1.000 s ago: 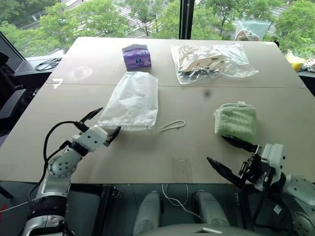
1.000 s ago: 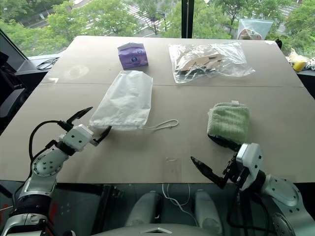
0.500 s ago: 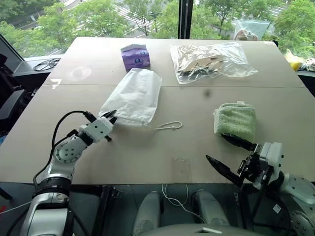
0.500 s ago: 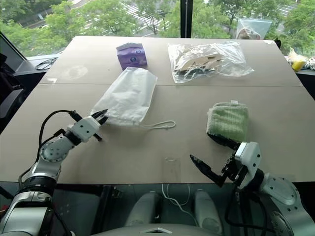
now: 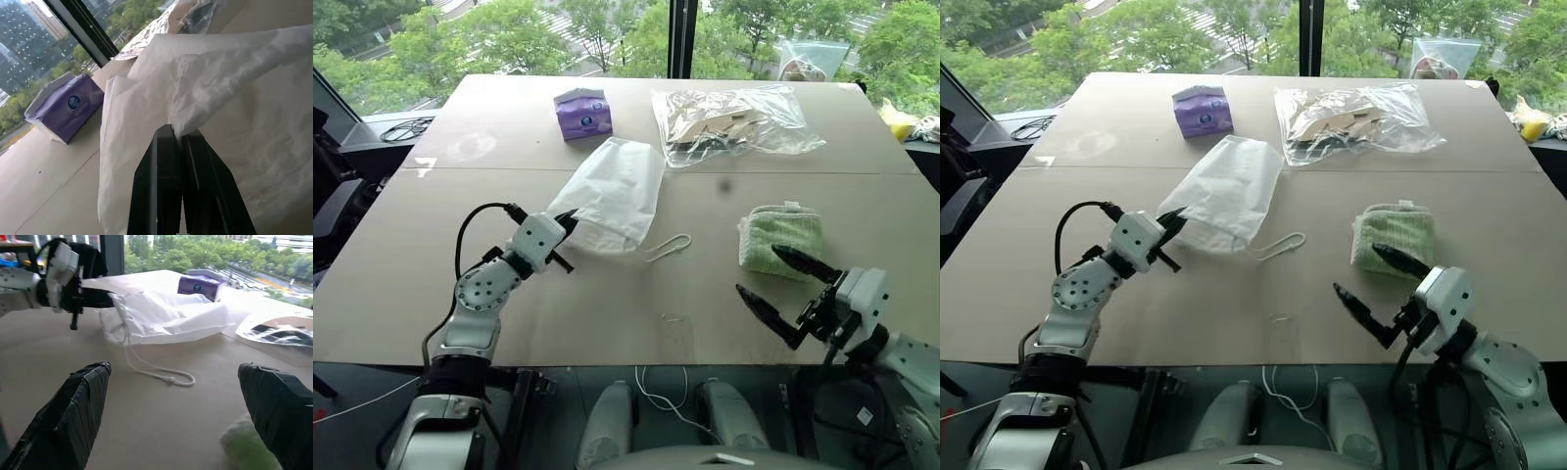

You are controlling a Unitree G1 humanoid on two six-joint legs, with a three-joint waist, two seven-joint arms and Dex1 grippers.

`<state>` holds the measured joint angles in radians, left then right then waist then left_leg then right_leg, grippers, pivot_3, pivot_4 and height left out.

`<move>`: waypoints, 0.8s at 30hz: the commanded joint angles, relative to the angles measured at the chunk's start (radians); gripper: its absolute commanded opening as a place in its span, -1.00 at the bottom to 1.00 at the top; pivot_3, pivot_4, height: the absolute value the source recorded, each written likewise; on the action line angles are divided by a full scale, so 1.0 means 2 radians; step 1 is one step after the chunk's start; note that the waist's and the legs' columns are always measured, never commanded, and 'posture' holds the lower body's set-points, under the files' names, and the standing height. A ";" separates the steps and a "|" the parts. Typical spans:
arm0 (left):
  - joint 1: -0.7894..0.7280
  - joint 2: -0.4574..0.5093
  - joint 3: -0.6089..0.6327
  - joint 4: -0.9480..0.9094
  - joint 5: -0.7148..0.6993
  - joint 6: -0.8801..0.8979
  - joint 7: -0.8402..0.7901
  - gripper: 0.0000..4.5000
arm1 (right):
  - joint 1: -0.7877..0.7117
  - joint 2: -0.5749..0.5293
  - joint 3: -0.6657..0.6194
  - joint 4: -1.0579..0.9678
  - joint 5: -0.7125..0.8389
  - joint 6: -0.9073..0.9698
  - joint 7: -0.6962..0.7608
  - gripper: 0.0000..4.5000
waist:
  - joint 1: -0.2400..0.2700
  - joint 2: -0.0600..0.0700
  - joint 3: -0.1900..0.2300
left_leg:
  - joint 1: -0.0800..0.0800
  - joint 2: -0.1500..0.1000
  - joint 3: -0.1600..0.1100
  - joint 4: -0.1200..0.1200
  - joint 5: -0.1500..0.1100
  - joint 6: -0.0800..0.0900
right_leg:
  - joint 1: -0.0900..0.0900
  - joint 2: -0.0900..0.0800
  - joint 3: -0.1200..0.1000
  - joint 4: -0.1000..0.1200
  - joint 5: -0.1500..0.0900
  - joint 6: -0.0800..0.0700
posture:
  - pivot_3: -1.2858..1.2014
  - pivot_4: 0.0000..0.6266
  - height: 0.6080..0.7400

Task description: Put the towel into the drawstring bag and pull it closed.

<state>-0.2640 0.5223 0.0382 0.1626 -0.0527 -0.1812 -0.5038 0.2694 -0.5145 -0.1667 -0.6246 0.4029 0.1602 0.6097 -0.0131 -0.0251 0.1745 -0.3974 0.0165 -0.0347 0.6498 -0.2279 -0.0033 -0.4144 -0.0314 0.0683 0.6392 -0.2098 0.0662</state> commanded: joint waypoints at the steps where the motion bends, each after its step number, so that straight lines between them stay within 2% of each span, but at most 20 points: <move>1: -0.006 -0.029 0.008 -0.098 0.002 0.132 0.059 -0.95 | -0.005 -0.016 -0.023 0.008 -0.033 0.013 -0.024 1.00 | 0.000 0.000 0.000 | 0.000 0.000 0.000 0.000 0.000 0.000 | 0.000 0.000 0.000 0.000 0.000 0.000 | 0.03 -0.52 1.00; 3: -0.019 -0.059 0.007 -0.144 0.020 0.205 0.108 -0.95 | -0.007 -0.025 -0.031 0.014 -0.058 0.024 -0.041 1.00 | 0.000 0.000 0.000 | 0.000 0.000 -0.001 0.000 0.000 0.000 | 0.000 0.000 0.000 0.001 0.000 0.000 | 0.03 -0.52 1.00; 5: -0.033 -0.080 -0.001 -0.184 0.049 0.273 0.145 -0.95 | -0.002 -0.049 -0.024 0.022 -0.086 0.004 -0.021 1.00 | 0.000 0.000 0.000 | 0.000 -0.001 -0.001 0.000 0.000 0.000 | 0.000 0.000 0.000 0.001 0.000 0.000 | 0.03 -0.52 1.00; 9: -0.068 -0.101 -0.022 -0.231 0.099 0.381 0.187 -0.95 | 0.013 -0.100 0.007 0.042 -0.187 -0.035 -0.017 1.00 | -0.001 0.000 0.000 | 0.000 -0.002 -0.001 0.000 0.000 0.000 | 0.000 0.000 0.000 0.001 0.000 0.000 | 0.03 -0.52 1.00; 14: -0.097 -0.116 -0.071 -0.278 0.172 0.502 0.220 -0.95 | -0.010 -0.103 0.039 0.065 -0.240 -0.029 -0.028 1.00 | -0.003 0.000 0.000 | 0.000 -0.002 -0.001 0.000 0.000 0.000 | 0.000 0.000 0.000 0.001 0.000 0.000 | 0.03 -0.52 1.00; 19: -0.130 -0.133 -0.105 -0.301 0.205 0.640 0.220 -0.95 | -0.086 -0.113 0.090 0.162 -0.333 -0.069 -0.056 1.00 | -0.003 -0.001 0.001 | 0.000 -0.002 -0.001 0.000 0.000 0.000 | 0.000 0.000 0.000 0.001 0.000 0.000 | 0.03 -0.52 1.00; 24: -0.152 -0.141 -0.110 -0.295 0.197 0.692 0.212 -0.95 | -0.173 -0.091 0.105 0.263 -0.342 -0.081 -0.073 1.00 | -0.006 -0.002 0.001 | 0.000 -0.002 -0.002 0.000 0.000 0.000 | 0.000 0.000 0.000 0.001 0.000 0.000 | 0.03 -0.52 1.00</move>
<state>-0.5480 0.2460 -0.1805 -0.3942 0.3373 1.1728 -0.0799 -0.0374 -0.7015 0.0406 -0.1614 -0.2731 0.0050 0.4786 -0.0244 -0.0285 0.1764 -0.3974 0.0119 -0.0380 0.6503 -0.2276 -0.0034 -0.4142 -0.0319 0.0688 0.6408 -0.2099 0.0663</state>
